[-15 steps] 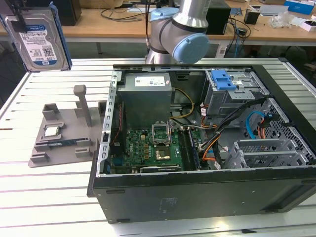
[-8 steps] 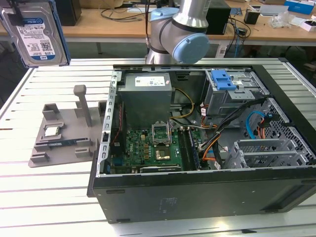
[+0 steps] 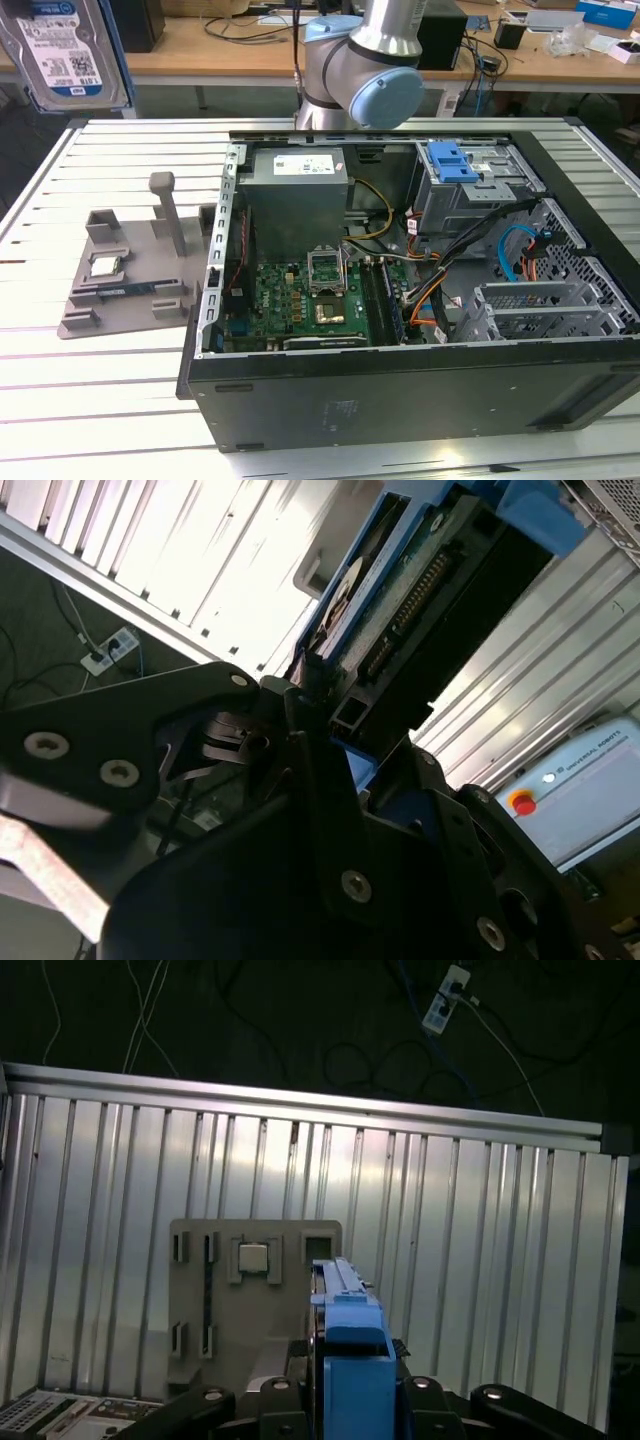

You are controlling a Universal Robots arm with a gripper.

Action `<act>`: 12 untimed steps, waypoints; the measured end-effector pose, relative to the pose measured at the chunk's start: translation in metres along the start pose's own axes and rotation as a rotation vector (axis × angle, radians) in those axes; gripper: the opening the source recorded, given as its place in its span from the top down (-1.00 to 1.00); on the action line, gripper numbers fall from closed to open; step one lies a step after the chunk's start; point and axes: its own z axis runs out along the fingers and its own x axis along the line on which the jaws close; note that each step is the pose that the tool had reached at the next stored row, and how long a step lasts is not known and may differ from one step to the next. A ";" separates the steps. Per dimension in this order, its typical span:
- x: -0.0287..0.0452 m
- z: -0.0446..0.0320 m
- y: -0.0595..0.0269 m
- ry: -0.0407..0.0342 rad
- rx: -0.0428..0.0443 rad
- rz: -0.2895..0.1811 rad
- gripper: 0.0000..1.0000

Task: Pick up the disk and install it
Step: 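Pick up the disk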

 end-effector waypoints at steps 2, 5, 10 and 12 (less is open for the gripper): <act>-0.0001 -0.0117 0.0005 0.0000 0.0001 0.000 0.26; -0.0001 -0.0229 0.0009 -0.0001 0.0002 0.000 0.26; 0.0001 -0.0233 -0.0016 0.0000 0.0000 0.000 0.26; 0.0007 -0.0235 -0.0078 0.0000 0.0002 0.000 0.26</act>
